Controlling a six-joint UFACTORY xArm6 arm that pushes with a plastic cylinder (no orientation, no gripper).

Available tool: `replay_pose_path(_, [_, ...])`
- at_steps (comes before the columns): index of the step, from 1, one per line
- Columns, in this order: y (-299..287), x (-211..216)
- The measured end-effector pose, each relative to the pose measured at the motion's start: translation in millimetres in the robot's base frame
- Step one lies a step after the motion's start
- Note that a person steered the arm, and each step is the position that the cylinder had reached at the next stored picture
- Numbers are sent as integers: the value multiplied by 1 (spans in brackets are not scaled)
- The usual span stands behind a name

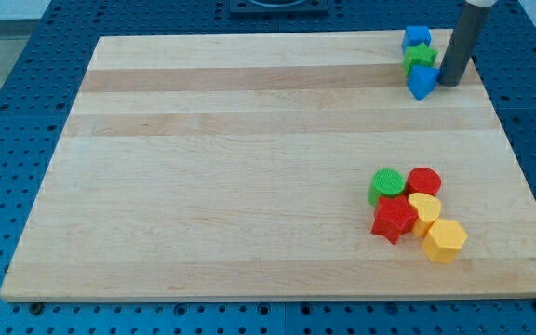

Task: Move your arm closer to the yellow hexagon

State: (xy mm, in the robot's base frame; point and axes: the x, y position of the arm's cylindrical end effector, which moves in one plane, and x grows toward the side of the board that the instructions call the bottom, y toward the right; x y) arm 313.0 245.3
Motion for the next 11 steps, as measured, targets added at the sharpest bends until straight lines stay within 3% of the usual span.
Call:
replay_pose_path(3, [42,46])
replay_pose_path(5, [12,55])
replay_pose_path(11, [-35,234])
